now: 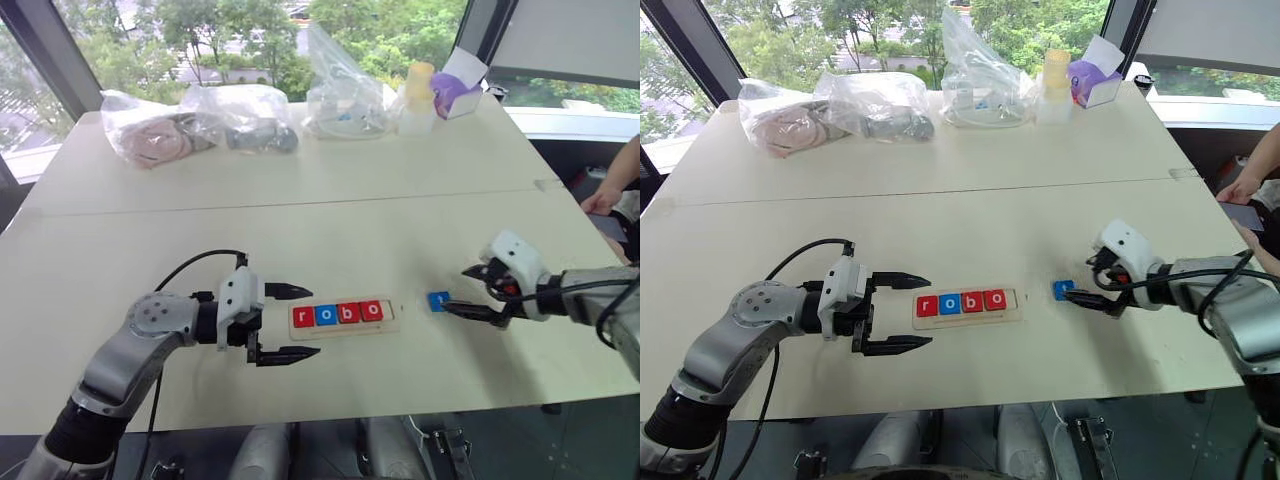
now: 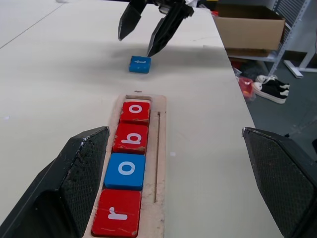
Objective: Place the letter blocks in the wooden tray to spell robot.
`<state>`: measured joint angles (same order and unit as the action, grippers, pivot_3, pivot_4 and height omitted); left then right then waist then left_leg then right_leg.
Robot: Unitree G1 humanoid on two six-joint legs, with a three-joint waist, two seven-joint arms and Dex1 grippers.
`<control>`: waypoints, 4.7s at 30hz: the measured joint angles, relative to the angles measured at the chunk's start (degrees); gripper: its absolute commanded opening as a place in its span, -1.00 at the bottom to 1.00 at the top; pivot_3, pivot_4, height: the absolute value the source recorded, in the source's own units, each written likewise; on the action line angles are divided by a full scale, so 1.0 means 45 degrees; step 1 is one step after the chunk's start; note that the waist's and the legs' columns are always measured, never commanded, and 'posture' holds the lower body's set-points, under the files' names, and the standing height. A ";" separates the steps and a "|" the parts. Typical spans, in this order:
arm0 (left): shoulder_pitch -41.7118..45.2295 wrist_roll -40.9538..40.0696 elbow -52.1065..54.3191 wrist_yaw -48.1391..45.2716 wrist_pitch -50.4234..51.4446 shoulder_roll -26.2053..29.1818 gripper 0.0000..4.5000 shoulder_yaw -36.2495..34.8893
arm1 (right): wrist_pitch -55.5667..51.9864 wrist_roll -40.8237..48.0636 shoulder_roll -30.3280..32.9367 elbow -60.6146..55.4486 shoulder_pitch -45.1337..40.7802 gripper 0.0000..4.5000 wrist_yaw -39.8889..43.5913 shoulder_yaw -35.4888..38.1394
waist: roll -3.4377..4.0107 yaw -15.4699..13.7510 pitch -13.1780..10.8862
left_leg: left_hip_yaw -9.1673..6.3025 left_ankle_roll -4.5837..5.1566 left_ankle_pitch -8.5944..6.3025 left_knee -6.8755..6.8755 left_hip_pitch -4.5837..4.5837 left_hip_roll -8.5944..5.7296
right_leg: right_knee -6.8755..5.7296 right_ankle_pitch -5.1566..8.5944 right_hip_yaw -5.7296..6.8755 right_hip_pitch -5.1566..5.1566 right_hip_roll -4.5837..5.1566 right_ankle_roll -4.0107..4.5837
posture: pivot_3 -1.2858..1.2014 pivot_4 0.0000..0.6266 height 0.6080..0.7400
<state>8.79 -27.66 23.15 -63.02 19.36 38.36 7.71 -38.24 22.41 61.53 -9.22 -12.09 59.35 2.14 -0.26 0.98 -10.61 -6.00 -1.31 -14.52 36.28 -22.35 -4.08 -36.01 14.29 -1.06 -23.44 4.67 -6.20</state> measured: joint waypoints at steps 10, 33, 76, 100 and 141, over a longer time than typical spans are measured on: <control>-0.0034 -0.0014 0.0010 0.0014 0.0022 0.0030 1.00 -0.0034 | 0.4731 -0.1752 -0.0469 0.3615 -0.1440 0.97 0.2984 -0.1640 | 0.0001 -0.0070 -0.0002 | -0.0009 -0.0010 0.0004 0.0011 -0.0001 -0.0001 | -0.0002 -0.0001 -0.0010 0.0000 0.0002 0.0006 | 0.03 -0.52 1.00; -0.0045 -0.0412 0.0371 -0.0065 0.0376 0.0434 1.00 -0.0165 | 0.5493 -0.2750 -0.1440 0.3250 -0.1913 -0.51 0.3560 -0.2032 | 0.0003 -0.0077 -0.0001 | -0.0017 -0.0016 0.0005 0.0011 -0.0003 -0.0004 | -0.0004 -0.0002 -0.0015 -0.0003 0.0009 0.0008 | 0.03 -0.52 1.00; -0.0311 -0.0406 0.0637 0.0683 0.0546 0.0417 1.00 -0.0165 | 0.4513 -0.4294 -0.2915 0.1350 -0.3621 -0.51 0.3892 -0.4508 | 0.0003 -0.0079 -0.0001 | -0.0026 -0.0024 0.0009 0.0012 -0.0005 -0.0006 | -0.0008 -0.0003 -0.0011 -0.0007 0.0007 0.0009 | 0.03 -0.52 1.00; -0.0358 -0.0404 0.0643 0.0784 0.0543 0.0416 1.00 -0.0165 | 0.3818 -0.4293 -0.2982 0.1189 -0.3854 0.99 0.4039 -0.4822 | 0.0003 -0.0076 -0.0001 | -0.0026 -0.0024 0.0009 0.0012 -0.0005 -0.0006 | -0.0008 -0.0003 -0.0011 -0.0008 0.0007 0.0009 | 0.03 -0.52 1.00; -0.0375 -0.0402 0.0643 0.0742 0.0540 0.0433 1.00 -0.0165 | 0.4689 -0.4760 -0.3341 0.2581 -0.4838 0.99 0.3386 -0.4197 | 0.0003 -0.0067 -0.0001 | -0.0025 -0.0028 0.0011 0.0010 -0.0006 -0.0009 | -0.0016 -0.0006 -0.0013 -0.0015 0.0006 0.0010 | 0.03 -0.52 1.00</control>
<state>7.10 -29.47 26.04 -59.68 21.79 40.31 6.97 -17.14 0.99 46.50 2.39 -33.86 74.59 -16.74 -0.24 0.68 -10.62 -6.11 -1.43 -14.47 36.32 -22.38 -4.12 -36.09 14.27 -1.11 -23.50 4.70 -6.15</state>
